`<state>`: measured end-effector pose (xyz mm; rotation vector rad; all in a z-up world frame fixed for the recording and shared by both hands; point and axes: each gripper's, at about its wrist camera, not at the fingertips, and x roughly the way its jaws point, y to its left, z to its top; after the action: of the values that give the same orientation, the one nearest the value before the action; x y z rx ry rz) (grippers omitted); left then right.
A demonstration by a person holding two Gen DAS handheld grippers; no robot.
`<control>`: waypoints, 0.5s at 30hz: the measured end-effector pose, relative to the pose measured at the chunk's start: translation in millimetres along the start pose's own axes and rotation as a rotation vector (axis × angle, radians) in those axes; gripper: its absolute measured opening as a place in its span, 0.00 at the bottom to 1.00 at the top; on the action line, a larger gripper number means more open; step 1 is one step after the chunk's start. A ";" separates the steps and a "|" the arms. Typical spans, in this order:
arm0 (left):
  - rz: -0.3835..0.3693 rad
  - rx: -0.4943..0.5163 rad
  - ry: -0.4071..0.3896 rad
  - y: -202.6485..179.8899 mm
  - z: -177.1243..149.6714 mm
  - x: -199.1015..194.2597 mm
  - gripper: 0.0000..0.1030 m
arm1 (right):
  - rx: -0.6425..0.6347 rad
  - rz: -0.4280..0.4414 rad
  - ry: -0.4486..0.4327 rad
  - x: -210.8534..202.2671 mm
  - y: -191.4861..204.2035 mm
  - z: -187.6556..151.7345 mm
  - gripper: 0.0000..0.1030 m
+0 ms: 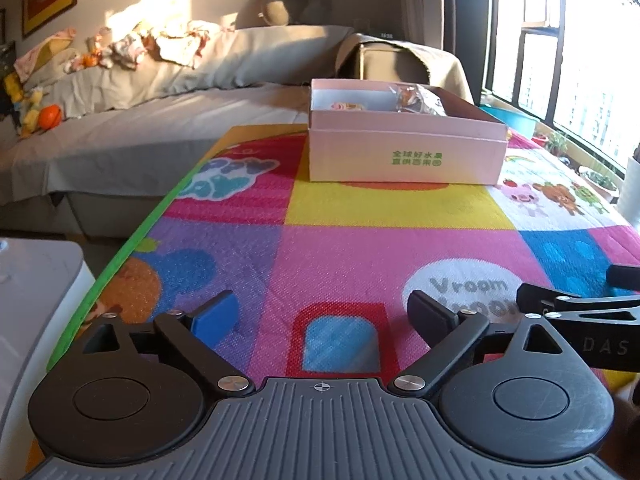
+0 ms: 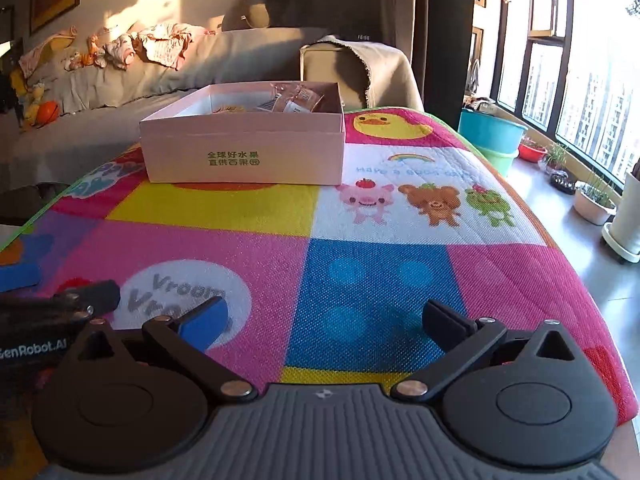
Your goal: Organize objects
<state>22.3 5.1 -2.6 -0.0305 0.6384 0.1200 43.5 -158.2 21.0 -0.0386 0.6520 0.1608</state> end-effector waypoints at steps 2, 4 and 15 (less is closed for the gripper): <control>-0.002 -0.003 0.000 0.5 -0.3 -0.4 0.93 | 0.001 -0.001 0.000 0.9 -0.4 0.5 1.00; -0.005 -0.007 -0.001 1.0 -0.6 -0.9 0.93 | 0.004 0.001 0.000 0.6 -0.8 0.1 1.00; -0.005 -0.007 -0.001 1.2 -0.8 -1.1 0.93 | 0.000 -0.001 0.001 0.3 -1.0 -0.1 1.00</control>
<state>20.8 6.2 -2.6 -0.0388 0.6374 0.1173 43.9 -159.2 20.7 -0.0387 0.6526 0.1594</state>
